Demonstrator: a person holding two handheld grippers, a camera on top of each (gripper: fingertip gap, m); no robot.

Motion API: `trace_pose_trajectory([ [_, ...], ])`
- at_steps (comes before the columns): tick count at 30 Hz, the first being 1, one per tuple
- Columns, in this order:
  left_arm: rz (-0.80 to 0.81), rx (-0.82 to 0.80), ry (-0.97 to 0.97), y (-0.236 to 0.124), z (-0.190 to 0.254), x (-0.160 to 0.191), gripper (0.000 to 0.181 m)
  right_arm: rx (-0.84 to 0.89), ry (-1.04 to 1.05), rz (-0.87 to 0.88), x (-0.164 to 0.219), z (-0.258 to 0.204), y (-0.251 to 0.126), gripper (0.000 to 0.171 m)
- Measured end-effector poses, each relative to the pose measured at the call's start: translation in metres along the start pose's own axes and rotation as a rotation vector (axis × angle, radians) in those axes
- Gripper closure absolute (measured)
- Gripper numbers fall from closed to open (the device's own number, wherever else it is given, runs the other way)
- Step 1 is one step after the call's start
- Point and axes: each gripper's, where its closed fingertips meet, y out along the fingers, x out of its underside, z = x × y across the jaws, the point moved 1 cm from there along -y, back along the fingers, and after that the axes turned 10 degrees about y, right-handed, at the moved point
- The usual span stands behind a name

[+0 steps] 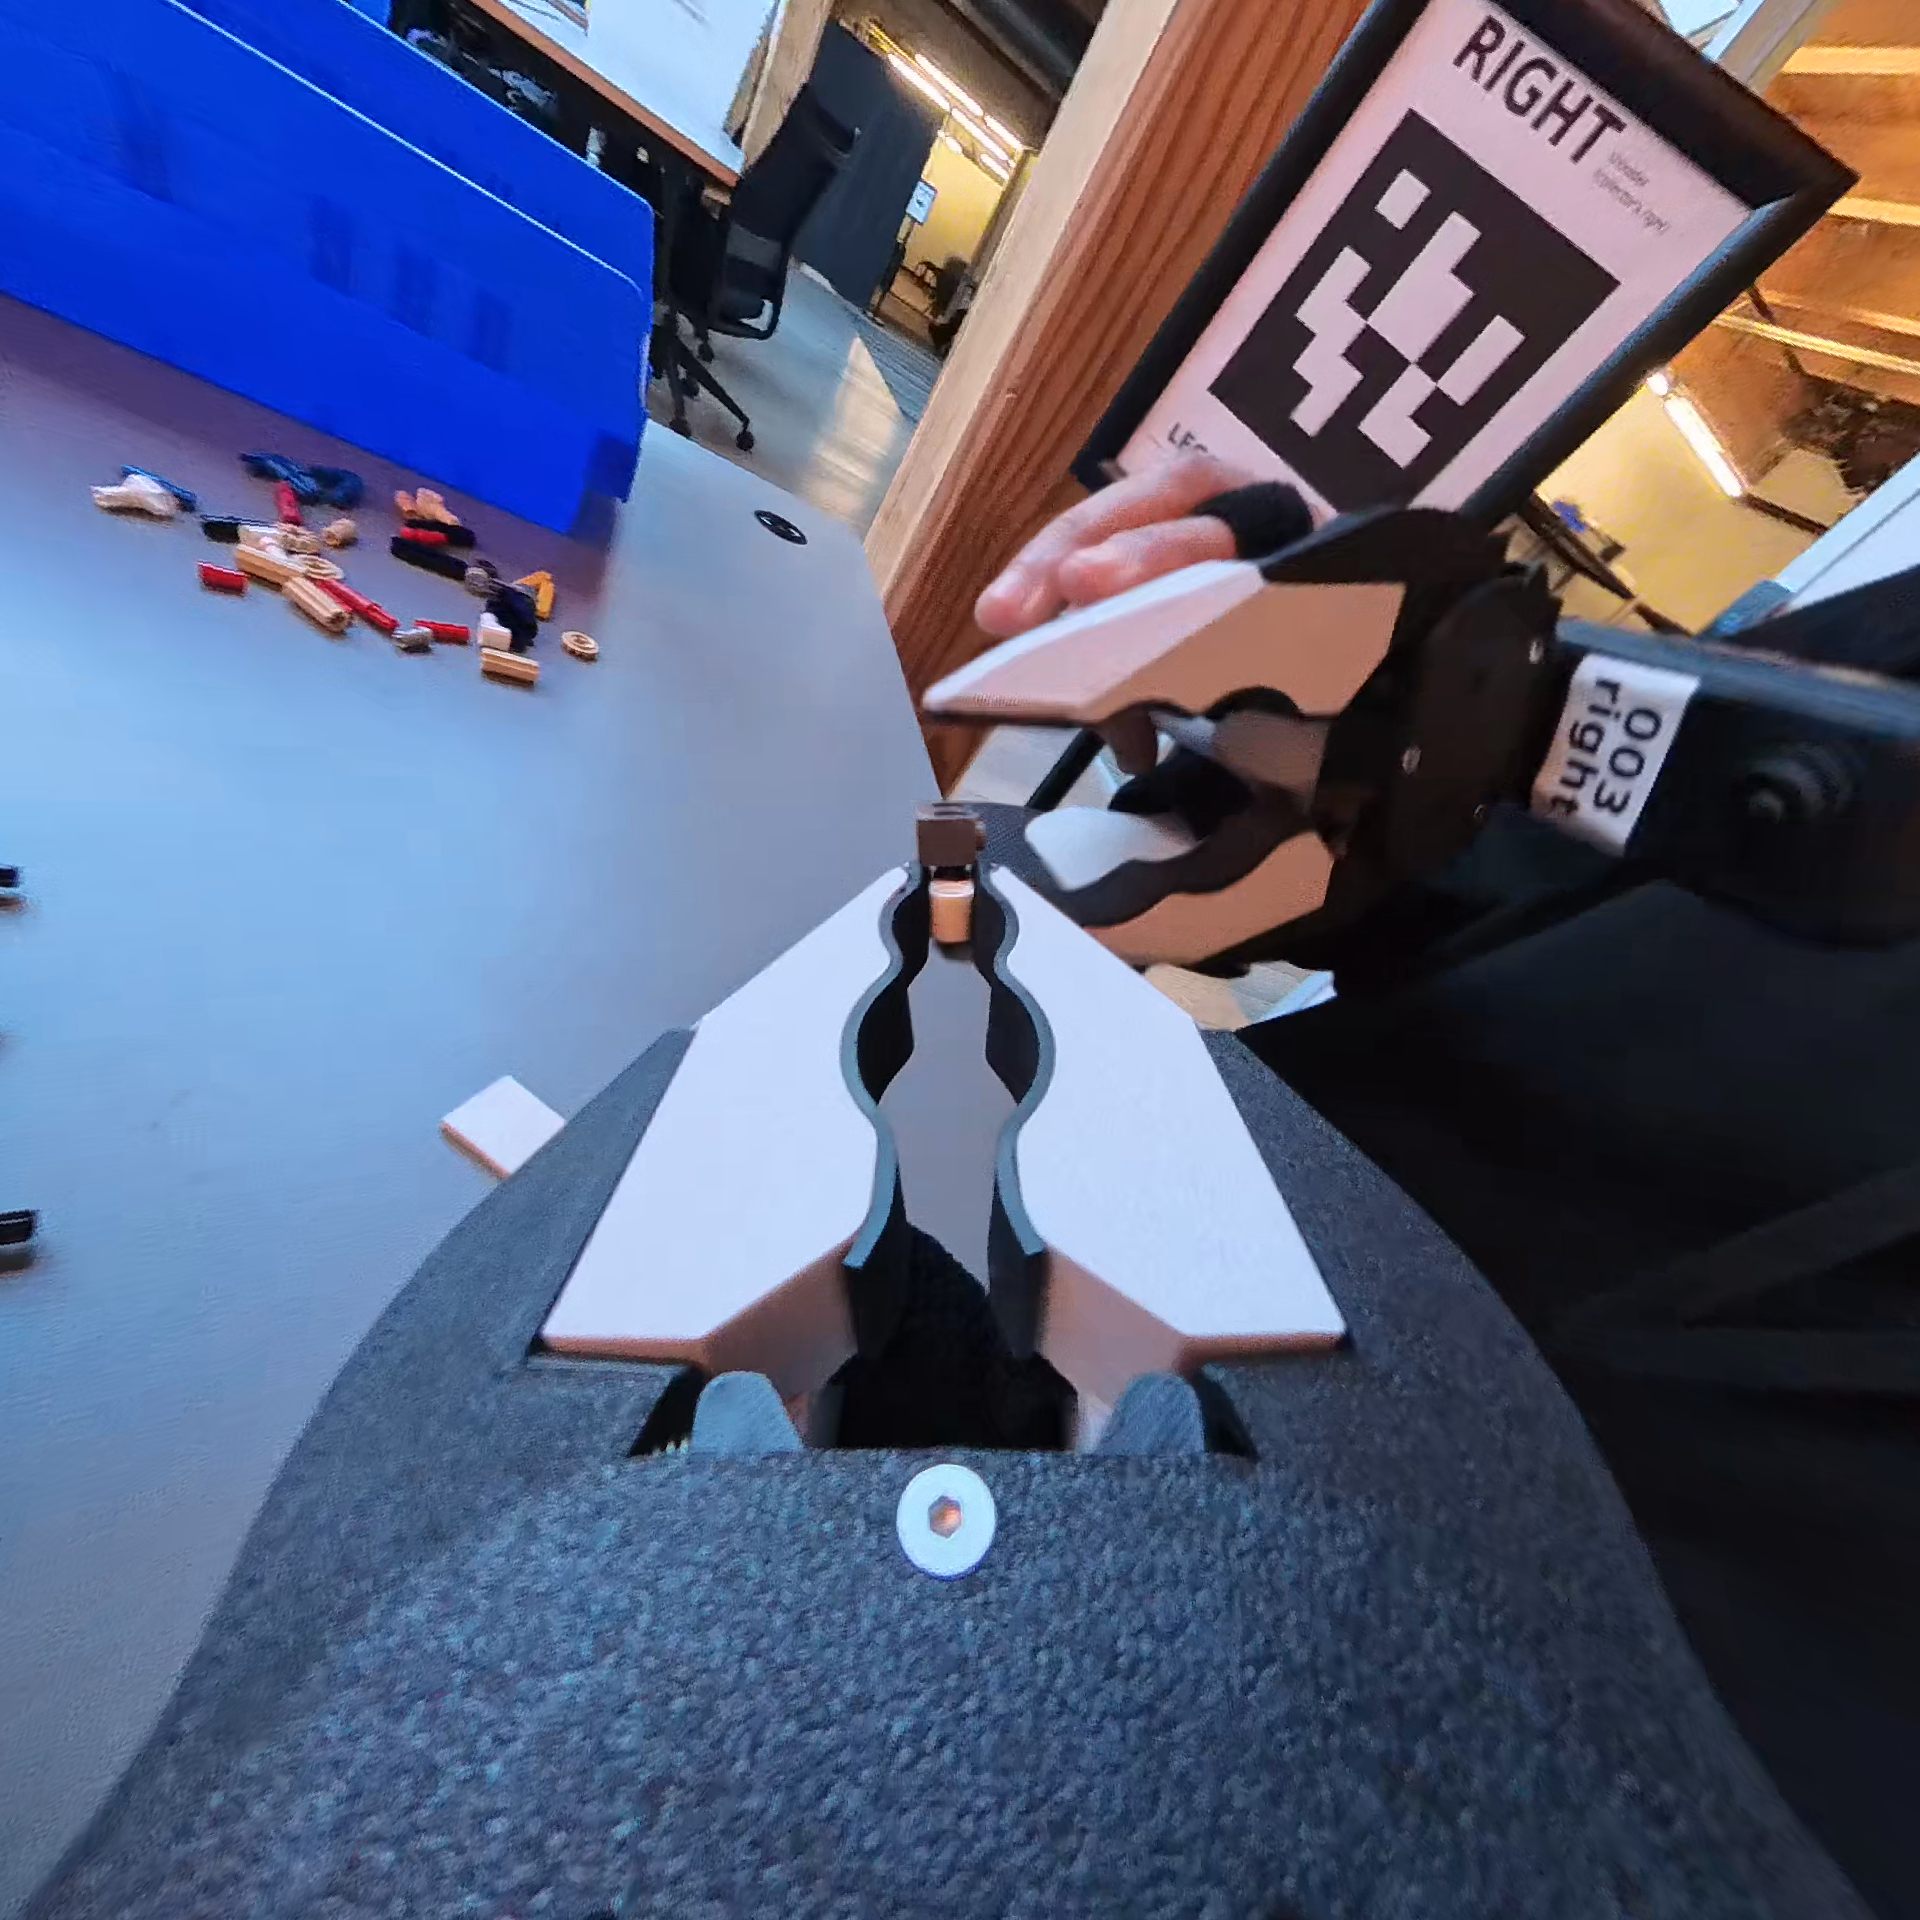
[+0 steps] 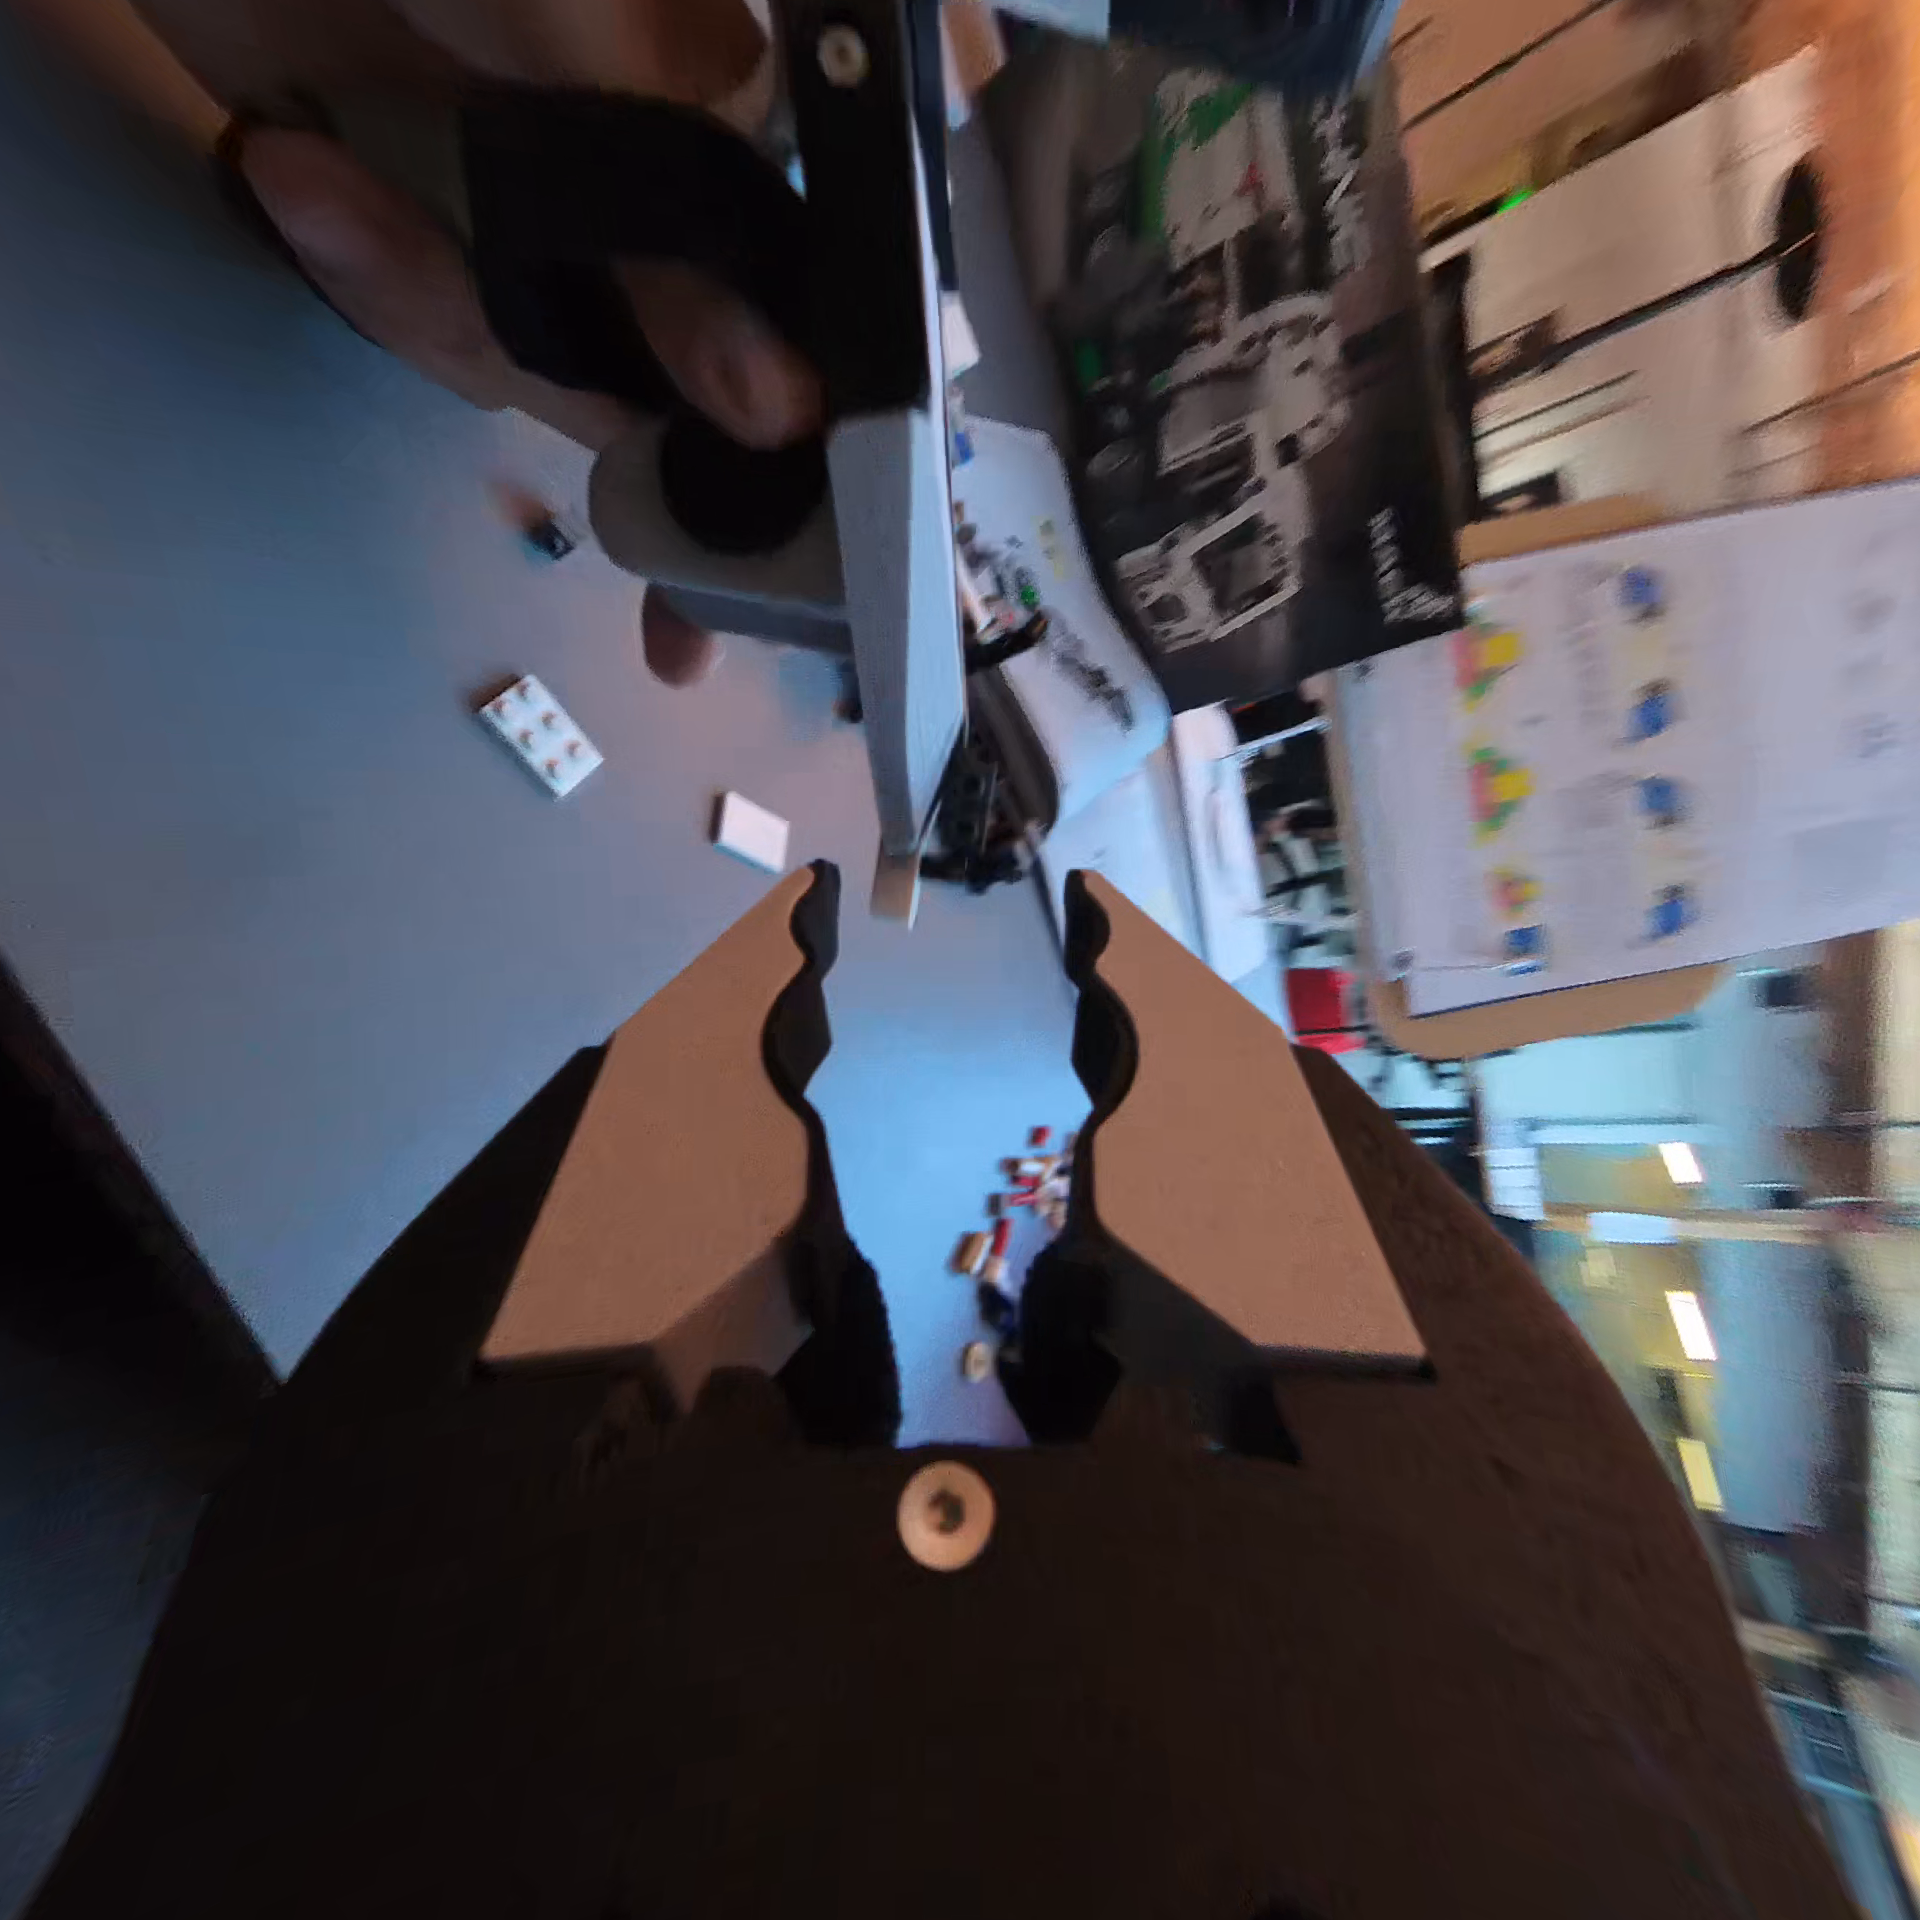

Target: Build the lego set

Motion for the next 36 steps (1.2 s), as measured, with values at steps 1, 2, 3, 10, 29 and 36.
trace_pose_trajectory([
  [1, -0.001, 0.015, -0.004, 0.001, 0.003, 0.0, 0.175, 0.018, -0.038, 0.007, -0.005, -0.003, 0.001, 0.13],
  [2, 0.0, 0.031, -0.011, 0.003, 0.005, 0.001, 0.175, 0.007, -0.066, -0.003, -0.006, -0.009, 0.004, 0.131],
  [3, -0.001, 0.039, -0.015, 0.004, 0.007, 0.001, 0.175, 0.009, -0.085, -0.01, -0.006, -0.012, 0.007, 0.13],
  [10, -0.043, 0.054, 0.029, 0.008, 0.014, 0.008, 0.174, 0.016, -0.085, 0.046, -0.013, -0.015, 0.007, 0.15],
  [29, -0.057, -0.009, 0.065, 0.007, 0.003, 0.011, 0.175, 0.053, -0.039, 0.018, 0.007, -0.012, 0.008, 0.151],
  [36, -0.078, -0.057, 0.047, 0.008, -0.003, 0.015, 0.175, 0.102, -0.15, -0.031, 0.012, -0.014, 0.013, 0.155],
])
